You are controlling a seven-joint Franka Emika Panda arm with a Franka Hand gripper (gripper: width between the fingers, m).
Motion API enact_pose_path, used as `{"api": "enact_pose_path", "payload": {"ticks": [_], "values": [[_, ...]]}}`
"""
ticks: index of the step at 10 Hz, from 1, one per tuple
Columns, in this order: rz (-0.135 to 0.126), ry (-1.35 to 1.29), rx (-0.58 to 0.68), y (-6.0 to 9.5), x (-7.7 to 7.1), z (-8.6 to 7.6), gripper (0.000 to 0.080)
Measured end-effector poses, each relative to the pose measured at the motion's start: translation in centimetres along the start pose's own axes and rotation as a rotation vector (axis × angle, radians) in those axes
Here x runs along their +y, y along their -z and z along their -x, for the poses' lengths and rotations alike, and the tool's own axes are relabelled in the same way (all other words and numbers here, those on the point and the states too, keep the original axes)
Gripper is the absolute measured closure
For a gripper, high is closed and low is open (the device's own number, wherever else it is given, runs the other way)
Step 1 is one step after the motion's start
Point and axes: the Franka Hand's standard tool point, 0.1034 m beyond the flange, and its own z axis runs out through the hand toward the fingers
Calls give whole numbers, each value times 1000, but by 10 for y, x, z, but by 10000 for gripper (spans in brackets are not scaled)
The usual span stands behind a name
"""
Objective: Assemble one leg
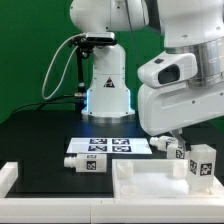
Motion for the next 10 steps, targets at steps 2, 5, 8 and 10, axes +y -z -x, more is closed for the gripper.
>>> {"api": "enact_pose_path", "payload": {"ticks": [2,5,8,10], "values": [[13,-4,39,-11,6,-2,150],[30,15,98,-22,15,1,150],[29,-11,99,-22,15,1,383],[31,-59,102,-22,19,0,508]]}}
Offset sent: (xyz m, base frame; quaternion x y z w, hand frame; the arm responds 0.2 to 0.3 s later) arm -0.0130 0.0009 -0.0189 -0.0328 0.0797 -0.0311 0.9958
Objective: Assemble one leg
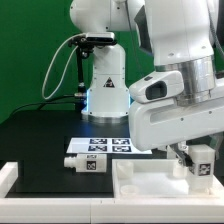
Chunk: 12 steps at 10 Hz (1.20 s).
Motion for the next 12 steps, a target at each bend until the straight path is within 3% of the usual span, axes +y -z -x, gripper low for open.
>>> {"api": "enact_pose_path", "payload": {"ticks": [3,8,11,12], "values": [[7,-191,39,-1,0,-2,508],[21,-904,82,-6,-11,-1,508],[-17,-1181,81,-8,-15,0,508],[-15,-1150,78,-9,-15,0,437]]}}
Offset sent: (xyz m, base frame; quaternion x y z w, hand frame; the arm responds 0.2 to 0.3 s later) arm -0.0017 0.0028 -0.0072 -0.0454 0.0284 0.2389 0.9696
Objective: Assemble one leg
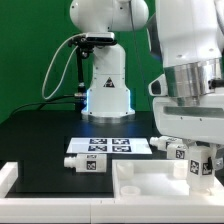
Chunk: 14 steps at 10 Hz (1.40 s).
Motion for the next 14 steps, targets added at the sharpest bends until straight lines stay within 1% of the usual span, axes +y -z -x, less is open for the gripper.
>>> {"api": "enact_pose_path", "payload": {"ticks": [1,2,3,4,5,7,8,9,10,11,12,13,14], "values": [[-2,42,5,0,0,0,437],[5,197,9,0,2,-1,293],[25,384,1,5,2,-5,190],[48,551,-4,9,-1,-6,190],[65,677,0,10,-4,-3,159],[65,780,-2,9,-3,-5,151],[66,872,-4,9,-3,-6,150],[84,1038,11,9,-2,-6,150],[119,1270,42,10,-4,-6,150],[140,1375,52,11,-6,-5,150],[134,1338,49,10,-5,-5,162],[134,1331,49,10,-5,-5,162],[133,1320,50,10,-5,-4,331]]}}
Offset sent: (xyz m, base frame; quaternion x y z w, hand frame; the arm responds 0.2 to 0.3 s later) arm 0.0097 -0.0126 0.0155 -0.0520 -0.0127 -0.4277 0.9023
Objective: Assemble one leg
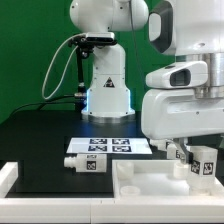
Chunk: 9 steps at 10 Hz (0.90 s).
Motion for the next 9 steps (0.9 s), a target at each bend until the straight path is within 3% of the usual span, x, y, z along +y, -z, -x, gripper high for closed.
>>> {"api": "enact_pose_path", "payload": {"ticks": [1,4,9], "values": [[1,-29,0,0,1,0,510],[3,-214,2,-2,5,-3,511],[-13,-1047,-5,-3,7,-2,511]]}}
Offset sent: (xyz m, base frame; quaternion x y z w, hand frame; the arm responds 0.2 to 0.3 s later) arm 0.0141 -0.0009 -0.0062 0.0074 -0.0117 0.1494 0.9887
